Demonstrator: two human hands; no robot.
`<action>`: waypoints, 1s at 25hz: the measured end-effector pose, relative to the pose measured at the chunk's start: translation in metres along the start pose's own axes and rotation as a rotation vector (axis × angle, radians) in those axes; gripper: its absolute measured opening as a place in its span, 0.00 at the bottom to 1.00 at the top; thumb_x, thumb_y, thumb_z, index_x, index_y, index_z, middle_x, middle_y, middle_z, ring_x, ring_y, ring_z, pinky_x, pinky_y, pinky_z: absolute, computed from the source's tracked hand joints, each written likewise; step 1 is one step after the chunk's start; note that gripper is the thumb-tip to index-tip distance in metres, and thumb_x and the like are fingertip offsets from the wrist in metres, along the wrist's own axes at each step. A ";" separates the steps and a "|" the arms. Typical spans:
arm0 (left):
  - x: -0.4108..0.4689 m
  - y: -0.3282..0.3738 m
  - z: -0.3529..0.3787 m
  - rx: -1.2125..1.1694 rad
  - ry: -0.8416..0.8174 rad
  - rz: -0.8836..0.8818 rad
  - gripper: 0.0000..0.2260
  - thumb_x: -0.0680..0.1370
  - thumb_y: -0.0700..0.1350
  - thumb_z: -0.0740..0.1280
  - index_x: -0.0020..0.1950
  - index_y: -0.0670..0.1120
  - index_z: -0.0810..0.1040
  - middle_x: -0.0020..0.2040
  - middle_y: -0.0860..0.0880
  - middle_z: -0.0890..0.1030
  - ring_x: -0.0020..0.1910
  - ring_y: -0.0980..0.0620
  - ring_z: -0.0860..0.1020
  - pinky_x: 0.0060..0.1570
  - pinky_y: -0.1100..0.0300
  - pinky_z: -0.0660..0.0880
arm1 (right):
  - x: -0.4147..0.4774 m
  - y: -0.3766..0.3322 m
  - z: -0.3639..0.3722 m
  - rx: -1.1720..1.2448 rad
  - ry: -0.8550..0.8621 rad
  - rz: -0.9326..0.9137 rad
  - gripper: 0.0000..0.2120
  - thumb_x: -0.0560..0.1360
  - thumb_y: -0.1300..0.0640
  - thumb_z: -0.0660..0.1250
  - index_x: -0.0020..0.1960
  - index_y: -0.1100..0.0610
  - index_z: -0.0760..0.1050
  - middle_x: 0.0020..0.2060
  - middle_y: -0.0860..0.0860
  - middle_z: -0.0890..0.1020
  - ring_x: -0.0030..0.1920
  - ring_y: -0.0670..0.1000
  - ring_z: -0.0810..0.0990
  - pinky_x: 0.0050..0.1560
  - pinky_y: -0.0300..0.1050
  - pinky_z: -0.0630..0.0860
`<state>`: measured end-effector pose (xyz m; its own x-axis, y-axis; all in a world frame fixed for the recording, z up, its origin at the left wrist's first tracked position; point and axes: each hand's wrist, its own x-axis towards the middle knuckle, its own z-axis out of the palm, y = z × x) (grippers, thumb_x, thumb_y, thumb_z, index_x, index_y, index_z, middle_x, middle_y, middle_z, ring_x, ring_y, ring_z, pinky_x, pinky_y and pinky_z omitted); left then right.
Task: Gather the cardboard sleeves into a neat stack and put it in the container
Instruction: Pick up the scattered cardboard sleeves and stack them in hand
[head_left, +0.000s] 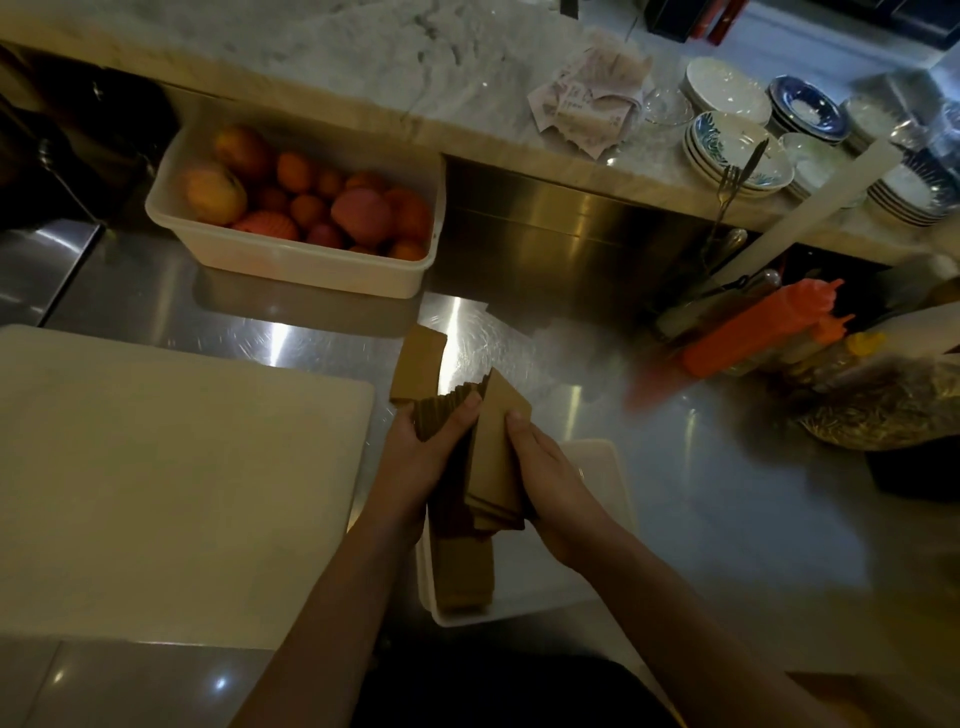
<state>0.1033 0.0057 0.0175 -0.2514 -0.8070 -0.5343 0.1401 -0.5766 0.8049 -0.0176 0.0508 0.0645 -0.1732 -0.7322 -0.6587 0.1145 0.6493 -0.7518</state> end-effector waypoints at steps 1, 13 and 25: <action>-0.001 0.000 -0.001 0.017 0.028 -0.004 0.36 0.62 0.62 0.76 0.65 0.48 0.74 0.57 0.48 0.82 0.54 0.48 0.82 0.53 0.52 0.80 | 0.000 0.000 0.002 0.013 0.012 0.001 0.17 0.80 0.40 0.52 0.65 0.44 0.67 0.57 0.49 0.78 0.56 0.51 0.80 0.51 0.50 0.81; -0.014 -0.007 0.004 0.089 -0.078 0.010 0.31 0.73 0.49 0.72 0.74 0.54 0.64 0.62 0.55 0.76 0.57 0.56 0.79 0.49 0.61 0.80 | 0.018 -0.009 -0.010 -0.026 -0.045 0.063 0.14 0.82 0.44 0.52 0.62 0.48 0.70 0.51 0.50 0.80 0.50 0.52 0.80 0.45 0.50 0.80; 0.013 0.004 0.023 0.131 0.182 0.006 0.28 0.80 0.53 0.65 0.78 0.51 0.61 0.70 0.46 0.74 0.62 0.46 0.78 0.61 0.43 0.77 | 0.056 -0.018 -0.008 -0.099 -0.064 0.005 0.13 0.82 0.52 0.51 0.48 0.50 0.73 0.44 0.51 0.80 0.44 0.47 0.78 0.41 0.44 0.77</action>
<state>0.0787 -0.0042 0.0194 -0.0727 -0.8270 -0.5575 0.0121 -0.5597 0.8286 -0.0376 -0.0001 0.0411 -0.1098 -0.7387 -0.6650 0.0171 0.6676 -0.7443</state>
